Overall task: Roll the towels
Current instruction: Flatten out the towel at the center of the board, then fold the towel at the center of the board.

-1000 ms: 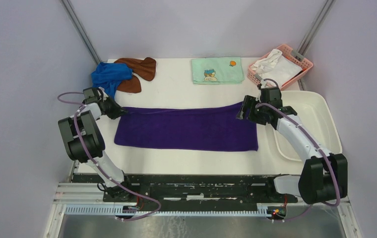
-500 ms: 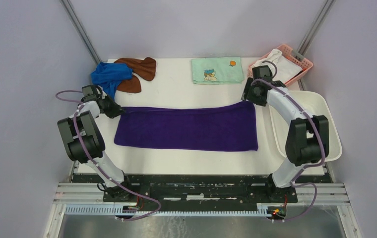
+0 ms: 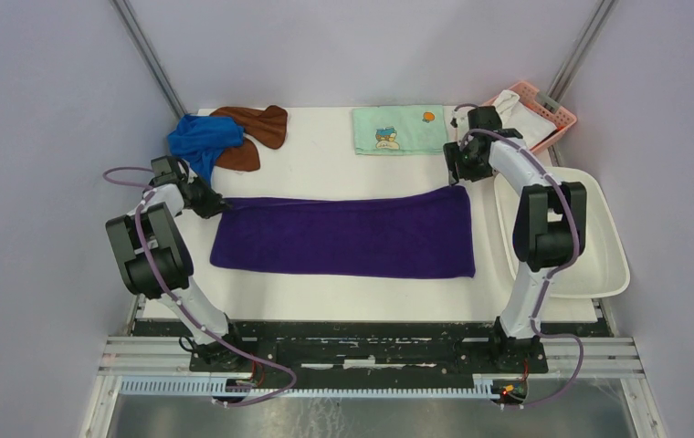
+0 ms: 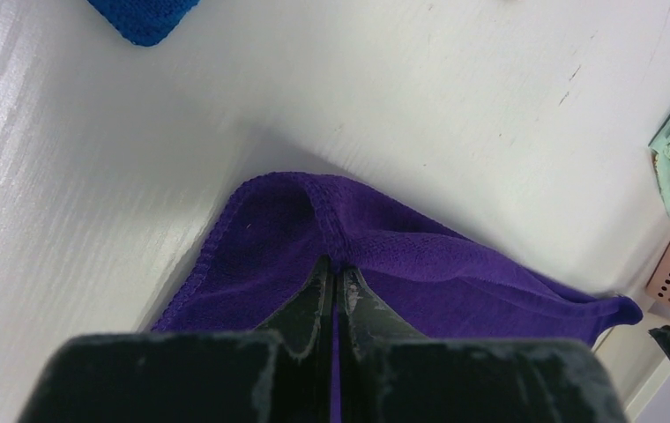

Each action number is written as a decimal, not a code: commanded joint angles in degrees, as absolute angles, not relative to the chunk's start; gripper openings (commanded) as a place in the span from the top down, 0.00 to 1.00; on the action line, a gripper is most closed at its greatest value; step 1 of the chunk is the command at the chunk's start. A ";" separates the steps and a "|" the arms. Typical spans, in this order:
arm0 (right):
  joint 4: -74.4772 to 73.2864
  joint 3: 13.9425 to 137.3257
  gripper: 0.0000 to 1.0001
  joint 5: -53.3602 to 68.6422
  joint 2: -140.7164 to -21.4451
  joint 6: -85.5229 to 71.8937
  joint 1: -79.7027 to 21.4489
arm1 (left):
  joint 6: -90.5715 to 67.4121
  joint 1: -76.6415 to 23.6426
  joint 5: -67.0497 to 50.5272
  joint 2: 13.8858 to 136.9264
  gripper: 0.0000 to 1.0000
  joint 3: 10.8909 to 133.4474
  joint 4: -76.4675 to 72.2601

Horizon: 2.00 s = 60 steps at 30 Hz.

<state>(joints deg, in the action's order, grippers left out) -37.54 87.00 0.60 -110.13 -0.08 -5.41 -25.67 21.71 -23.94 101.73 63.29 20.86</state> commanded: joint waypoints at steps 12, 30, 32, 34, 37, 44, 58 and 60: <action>-49.53 103.47 0.33 16.98 -123.51 19.67 -0.73 | -23.34 21.62 -24.11 102.64 0.97 65.83 20.74; -57.82 108.56 0.68 19.20 -125.80 23.18 -0.62 | -22.68 21.61 -22.80 102.74 0.97 66.09 21.55; -57.99 108.78 0.76 18.42 -125.50 23.26 -0.62 | -22.47 21.62 -22.40 102.83 0.97 66.33 21.94; -57.82 108.61 0.88 17.28 -124.90 23.42 -0.62 | -22.12 21.62 -21.87 102.91 0.97 66.89 22.65; -57.28 108.31 0.99 15.03 -123.75 23.66 -0.61 | -22.25 21.66 -21.23 102.83 0.97 67.79 23.46; -49.76 105.05 0.99 7.35 -119.05 23.59 -0.61 | -24.55 21.67 -21.63 104.62 0.97 73.94 25.61; -40.93 103.72 0.99 1.04 -117.08 24.57 -0.97 | -29.09 21.64 -27.36 114.86 0.97 88.77 25.87; -39.55 102.99 0.99 -0.19 -116.78 24.78 -1.29 | -29.46 21.68 -28.37 115.74 0.97 89.62 25.92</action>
<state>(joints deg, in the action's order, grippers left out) -44.66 103.92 4.78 -120.07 23.51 -1.15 -27.44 21.17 -26.37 114.06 85.65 26.50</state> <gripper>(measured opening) 0.014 0.044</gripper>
